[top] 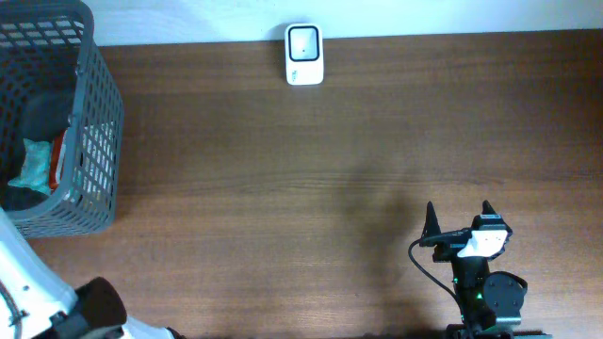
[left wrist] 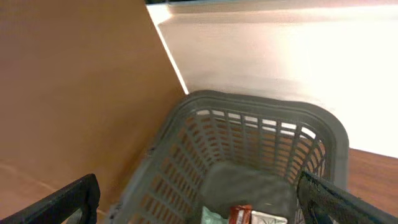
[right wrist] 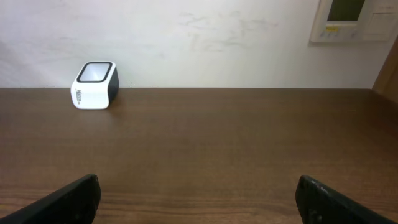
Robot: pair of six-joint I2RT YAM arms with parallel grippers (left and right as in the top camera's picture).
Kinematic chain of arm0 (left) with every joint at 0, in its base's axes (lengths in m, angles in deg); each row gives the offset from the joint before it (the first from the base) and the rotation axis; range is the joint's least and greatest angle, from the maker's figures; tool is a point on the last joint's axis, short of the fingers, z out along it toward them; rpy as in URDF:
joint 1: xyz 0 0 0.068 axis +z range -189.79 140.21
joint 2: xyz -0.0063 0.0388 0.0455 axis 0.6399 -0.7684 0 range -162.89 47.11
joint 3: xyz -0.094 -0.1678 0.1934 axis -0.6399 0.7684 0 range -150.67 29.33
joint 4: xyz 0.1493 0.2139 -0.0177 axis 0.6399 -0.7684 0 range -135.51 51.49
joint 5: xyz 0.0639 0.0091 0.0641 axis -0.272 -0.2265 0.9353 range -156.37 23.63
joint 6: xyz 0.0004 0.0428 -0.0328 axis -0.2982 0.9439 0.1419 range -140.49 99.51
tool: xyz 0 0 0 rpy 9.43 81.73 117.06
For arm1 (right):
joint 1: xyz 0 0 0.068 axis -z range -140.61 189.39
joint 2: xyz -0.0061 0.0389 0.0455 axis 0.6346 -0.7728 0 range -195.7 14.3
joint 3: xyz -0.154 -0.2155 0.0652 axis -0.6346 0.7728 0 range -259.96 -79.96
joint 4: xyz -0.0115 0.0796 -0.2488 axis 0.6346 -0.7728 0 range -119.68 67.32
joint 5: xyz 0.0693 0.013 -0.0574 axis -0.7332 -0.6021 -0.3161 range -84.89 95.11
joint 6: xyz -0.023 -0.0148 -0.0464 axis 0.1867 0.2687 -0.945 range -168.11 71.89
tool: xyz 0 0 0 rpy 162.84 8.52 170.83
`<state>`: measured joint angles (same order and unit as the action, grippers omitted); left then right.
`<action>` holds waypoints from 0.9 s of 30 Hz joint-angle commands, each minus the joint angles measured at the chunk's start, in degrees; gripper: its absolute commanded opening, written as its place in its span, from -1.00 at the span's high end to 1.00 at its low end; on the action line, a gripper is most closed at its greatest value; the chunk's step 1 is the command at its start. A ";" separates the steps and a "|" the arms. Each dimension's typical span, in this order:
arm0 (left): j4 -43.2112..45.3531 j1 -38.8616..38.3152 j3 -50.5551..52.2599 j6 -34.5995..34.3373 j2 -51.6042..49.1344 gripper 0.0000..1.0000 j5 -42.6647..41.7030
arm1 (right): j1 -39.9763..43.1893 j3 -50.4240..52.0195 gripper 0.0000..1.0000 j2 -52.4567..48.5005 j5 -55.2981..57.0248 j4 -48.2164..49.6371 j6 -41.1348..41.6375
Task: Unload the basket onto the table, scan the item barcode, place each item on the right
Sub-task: 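Reach the left gripper into the grey basket toward the red snack bar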
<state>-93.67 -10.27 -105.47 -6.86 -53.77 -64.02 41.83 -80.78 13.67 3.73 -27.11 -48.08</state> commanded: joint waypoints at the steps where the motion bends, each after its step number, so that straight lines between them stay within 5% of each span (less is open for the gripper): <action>1: -2.14 1.84 -1.60 -0.85 -2.27 -0.98 -2.58 | 0.22 0.50 -0.97 0.44 0.50 -0.09 0.44; 15: -10.10 3.50 -1.09 2.49 -16.76 -0.98 -2.60 | 0.22 0.50 -0.97 0.44 0.52 -0.09 0.44; 18: -11.04 3.50 -0.94 4.04 -17.49 -0.67 -2.58 | 0.22 0.50 -0.97 0.44 0.52 -0.09 0.44; 21: -11.15 3.50 2.51 4.11 -17.94 -0.78 -2.56 | 0.22 0.50 -0.97 0.44 0.52 -0.09 0.44; 27: -10.69 3.50 10.25 7.06 -20.04 -0.68 -1.14 | 0.22 0.50 -0.98 0.44 0.52 -0.09 0.44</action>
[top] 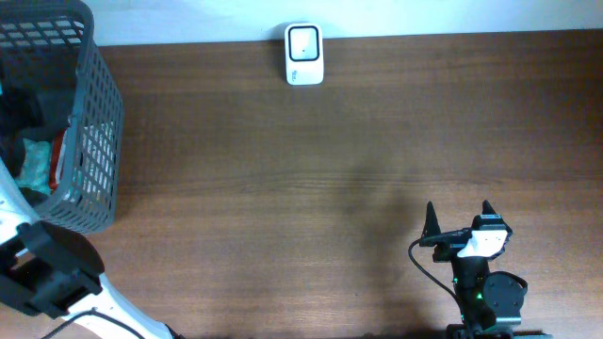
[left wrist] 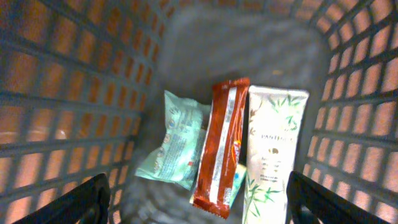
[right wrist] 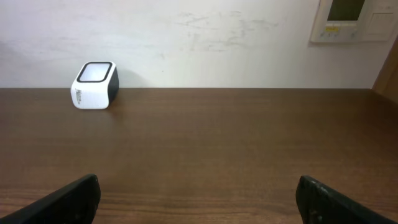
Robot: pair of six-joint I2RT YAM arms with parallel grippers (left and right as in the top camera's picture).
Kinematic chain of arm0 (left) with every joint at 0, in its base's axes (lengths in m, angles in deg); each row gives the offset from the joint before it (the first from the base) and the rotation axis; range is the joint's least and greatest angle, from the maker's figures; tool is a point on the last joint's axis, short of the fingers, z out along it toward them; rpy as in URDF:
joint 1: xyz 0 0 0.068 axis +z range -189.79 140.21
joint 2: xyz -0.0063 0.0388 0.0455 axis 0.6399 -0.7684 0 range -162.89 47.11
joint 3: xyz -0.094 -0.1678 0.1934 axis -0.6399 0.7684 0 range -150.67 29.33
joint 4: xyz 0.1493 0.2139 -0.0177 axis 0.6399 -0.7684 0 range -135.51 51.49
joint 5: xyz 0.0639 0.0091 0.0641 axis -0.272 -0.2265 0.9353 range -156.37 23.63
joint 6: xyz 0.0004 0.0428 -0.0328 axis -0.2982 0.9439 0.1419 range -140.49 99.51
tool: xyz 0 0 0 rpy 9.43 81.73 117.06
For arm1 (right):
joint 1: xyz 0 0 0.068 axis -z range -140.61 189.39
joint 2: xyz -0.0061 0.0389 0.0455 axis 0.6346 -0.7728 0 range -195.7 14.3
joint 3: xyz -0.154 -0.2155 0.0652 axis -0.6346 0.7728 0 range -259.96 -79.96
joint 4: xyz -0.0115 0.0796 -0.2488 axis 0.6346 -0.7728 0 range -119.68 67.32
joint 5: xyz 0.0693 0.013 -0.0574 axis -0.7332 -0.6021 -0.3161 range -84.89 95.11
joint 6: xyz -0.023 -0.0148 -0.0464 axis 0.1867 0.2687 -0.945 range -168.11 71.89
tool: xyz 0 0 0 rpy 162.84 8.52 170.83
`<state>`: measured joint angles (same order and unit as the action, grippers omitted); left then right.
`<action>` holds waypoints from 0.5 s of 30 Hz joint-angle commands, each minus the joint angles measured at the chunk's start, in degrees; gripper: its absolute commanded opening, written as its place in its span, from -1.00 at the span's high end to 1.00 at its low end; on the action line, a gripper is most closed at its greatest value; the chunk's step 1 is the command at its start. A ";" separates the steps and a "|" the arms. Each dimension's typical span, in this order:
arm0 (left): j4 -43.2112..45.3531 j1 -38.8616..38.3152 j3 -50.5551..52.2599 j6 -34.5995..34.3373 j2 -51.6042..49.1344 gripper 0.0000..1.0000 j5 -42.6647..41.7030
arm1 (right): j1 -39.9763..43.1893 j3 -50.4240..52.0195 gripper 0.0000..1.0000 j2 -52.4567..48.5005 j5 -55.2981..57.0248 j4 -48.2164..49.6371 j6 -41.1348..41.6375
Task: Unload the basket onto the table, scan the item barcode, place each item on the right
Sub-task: 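Reach the left gripper into the grey basket toward the red snack bar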
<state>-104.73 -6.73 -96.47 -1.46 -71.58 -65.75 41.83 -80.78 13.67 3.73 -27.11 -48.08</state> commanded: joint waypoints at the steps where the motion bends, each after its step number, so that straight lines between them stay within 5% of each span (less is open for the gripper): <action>1: 0.42 -0.20 1.27 1.66 -2.45 -0.67 0.61 | 0.22 0.50 -0.97 0.44 0.52 -0.09 0.44; 15: 0.83 -4.72 1.29 2.47 -10.64 -0.52 7.37 | 0.22 0.50 -0.97 0.44 0.52 -0.09 0.44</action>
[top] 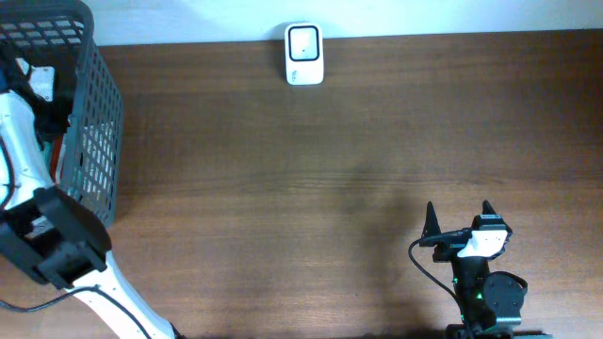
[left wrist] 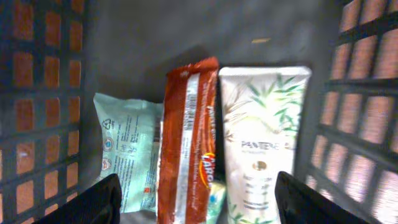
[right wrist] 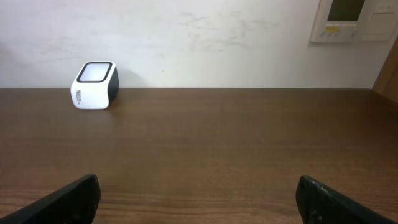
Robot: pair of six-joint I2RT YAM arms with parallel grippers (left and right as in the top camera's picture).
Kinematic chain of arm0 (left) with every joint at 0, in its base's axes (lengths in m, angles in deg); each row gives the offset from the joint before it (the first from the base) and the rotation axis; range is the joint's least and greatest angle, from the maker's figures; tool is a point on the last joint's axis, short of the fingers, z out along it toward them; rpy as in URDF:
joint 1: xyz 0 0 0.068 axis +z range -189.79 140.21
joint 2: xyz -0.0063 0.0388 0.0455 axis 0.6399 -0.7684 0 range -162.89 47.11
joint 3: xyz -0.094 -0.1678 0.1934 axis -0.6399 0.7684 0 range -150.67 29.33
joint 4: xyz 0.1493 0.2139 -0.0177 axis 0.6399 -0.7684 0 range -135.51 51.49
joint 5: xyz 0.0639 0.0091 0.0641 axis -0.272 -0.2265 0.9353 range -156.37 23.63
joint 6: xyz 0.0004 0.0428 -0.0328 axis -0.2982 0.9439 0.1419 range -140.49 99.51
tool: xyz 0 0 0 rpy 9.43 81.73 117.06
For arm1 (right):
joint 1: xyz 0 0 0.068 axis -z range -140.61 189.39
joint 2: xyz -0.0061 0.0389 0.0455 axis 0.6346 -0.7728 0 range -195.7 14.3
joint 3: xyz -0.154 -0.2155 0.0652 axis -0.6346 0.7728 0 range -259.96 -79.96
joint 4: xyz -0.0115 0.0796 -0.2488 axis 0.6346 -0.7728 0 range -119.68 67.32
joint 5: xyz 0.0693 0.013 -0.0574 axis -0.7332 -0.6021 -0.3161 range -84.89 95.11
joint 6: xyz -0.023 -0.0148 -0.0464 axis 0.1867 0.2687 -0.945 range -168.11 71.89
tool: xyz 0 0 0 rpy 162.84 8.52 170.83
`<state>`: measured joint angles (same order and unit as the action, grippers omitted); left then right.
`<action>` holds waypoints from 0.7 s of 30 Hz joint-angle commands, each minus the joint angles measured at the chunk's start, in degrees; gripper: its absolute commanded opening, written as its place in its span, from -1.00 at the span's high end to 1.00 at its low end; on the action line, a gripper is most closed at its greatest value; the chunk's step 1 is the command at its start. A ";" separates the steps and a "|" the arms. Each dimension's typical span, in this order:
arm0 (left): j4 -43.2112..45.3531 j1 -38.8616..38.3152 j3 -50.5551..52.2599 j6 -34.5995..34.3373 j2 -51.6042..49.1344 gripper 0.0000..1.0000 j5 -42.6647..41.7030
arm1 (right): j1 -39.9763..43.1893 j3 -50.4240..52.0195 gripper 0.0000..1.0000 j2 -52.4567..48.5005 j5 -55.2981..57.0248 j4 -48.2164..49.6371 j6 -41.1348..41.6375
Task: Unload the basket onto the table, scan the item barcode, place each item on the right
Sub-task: 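Reach the left gripper into the grey basket toward the red snack bar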
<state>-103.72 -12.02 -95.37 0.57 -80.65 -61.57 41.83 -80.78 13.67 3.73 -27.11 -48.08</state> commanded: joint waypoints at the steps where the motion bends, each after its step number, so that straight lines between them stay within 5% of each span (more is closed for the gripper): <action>1: -0.22 0.57 0.20 0.07 -2.14 -0.48 3.19 | 0.22 0.50 -0.97 0.44 0.52 -0.09 0.44; 7: 1.33 0.70 6.38 0.07 -3.91 -0.64 2.99 | 0.22 0.50 -0.97 0.44 0.50 -0.09 0.44; 21: 1.64 3.91 7.56 0.09 -6.45 -0.47 -2.03 | 0.22 0.50 -0.98 0.44 0.52 -0.09 0.44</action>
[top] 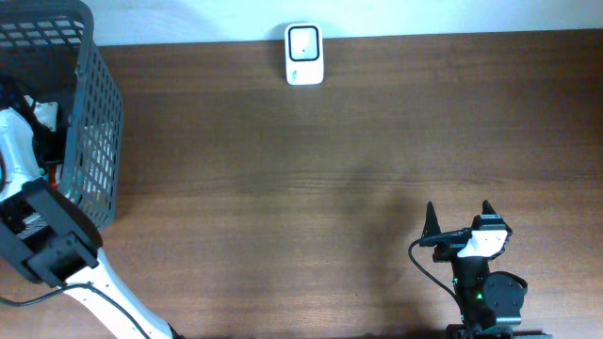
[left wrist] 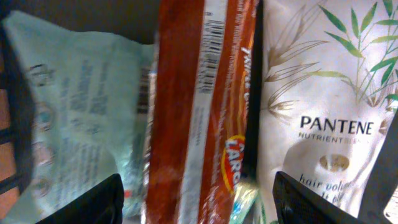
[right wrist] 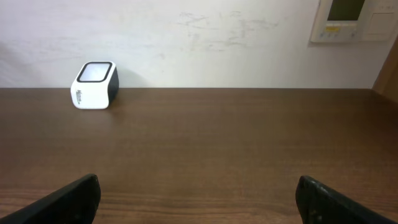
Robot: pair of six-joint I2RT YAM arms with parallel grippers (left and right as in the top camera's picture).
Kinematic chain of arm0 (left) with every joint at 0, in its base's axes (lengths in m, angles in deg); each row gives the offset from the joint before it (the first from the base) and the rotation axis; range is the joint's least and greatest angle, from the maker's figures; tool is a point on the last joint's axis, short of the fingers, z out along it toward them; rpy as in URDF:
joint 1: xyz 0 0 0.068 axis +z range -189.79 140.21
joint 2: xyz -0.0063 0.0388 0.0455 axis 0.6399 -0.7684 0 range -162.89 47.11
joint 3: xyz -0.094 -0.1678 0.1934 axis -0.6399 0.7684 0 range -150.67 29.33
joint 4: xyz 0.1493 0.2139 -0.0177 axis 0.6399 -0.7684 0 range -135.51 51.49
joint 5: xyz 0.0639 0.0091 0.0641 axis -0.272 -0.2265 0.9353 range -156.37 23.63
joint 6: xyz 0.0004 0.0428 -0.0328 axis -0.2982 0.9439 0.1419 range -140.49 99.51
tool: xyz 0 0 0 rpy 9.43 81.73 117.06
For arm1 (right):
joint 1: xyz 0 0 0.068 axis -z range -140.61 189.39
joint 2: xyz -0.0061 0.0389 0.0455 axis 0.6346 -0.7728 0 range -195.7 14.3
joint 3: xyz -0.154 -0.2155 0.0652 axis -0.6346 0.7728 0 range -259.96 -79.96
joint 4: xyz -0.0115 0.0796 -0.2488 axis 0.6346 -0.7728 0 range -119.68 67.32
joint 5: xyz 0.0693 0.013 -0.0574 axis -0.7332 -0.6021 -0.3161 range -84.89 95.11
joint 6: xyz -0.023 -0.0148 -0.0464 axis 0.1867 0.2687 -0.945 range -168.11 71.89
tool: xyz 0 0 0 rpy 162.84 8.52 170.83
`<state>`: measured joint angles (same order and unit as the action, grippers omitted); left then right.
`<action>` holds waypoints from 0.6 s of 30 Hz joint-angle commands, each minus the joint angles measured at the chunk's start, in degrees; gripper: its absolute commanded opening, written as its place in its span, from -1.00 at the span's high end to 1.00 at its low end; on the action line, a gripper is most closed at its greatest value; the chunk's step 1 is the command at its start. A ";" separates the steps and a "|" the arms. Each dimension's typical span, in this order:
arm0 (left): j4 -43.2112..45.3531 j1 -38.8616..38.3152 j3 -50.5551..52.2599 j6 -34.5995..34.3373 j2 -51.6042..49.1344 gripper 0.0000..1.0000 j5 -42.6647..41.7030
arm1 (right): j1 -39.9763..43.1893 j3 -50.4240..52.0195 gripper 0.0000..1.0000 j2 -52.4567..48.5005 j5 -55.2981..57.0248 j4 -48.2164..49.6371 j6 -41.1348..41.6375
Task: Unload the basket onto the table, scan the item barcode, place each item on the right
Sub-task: 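Reach the left gripper into the grey basket toward the red snack bar, then lift the red snack bar out and place it on the table center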
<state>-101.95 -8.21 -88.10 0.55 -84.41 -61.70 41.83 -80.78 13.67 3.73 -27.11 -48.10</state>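
My left gripper (left wrist: 198,202) is open, low inside the grey basket (top: 89,113), its fingers either side of a red snack packet (left wrist: 202,99) with a barcode on it. A pale green packet (left wrist: 68,118) lies to the packet's left, a white Pantene tube (left wrist: 317,106) to its right. The white barcode scanner (top: 304,54) stands at the table's far edge, also seen as the scanner (right wrist: 94,85) in the right wrist view. My right gripper (right wrist: 198,199) is open and empty near the front edge.
The basket's mesh walls enclose the left arm (top: 24,160) closely. A white wall (right wrist: 199,37) runs behind the table, with a control panel (right wrist: 357,18) on it at the right.
My left gripper has dropped lower in the basket, so the red packet now fills the wrist view between the open fingers. The right arm has not moved.
My left gripper was first outside and above the basket. Then it was over the basket's inside, looking down on three items. Then it was closer, centred on the red packet, and now it is right down at that packet. The right arm stayed put.
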 commanded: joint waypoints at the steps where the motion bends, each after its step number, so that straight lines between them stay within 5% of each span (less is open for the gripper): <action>1: -0.07 0.09 0.28 0.09 -2.93 -0.41 -1.90 | 0.22 0.50 -0.97 0.44 0.50 -0.09 0.46; 6: 0.00 0.26 0.28 0.09 -2.93 0.01 -1.22 | 0.22 0.50 -0.98 0.44 0.52 -0.09 0.46; 9: -0.13 0.26 -0.44 -0.13 -2.93 0.92 -1.27 | 0.22 0.50 -0.97 0.44 0.50 -0.09 0.46; 14: -2.25 0.11 -9.70 -10.14 -1.16 1.00 -4.17 | 0.22 0.50 -0.97 0.44 0.50 -0.09 0.46; 18: -2.71 0.11 -22.88 -22.56 4.68 1.00 -17.92 | 0.22 0.50 -0.97 0.44 0.50 -0.09 0.46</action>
<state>-105.04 -8.21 -102.87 -11.58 -86.29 -69.37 41.83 -80.78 13.67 3.73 -27.11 -48.10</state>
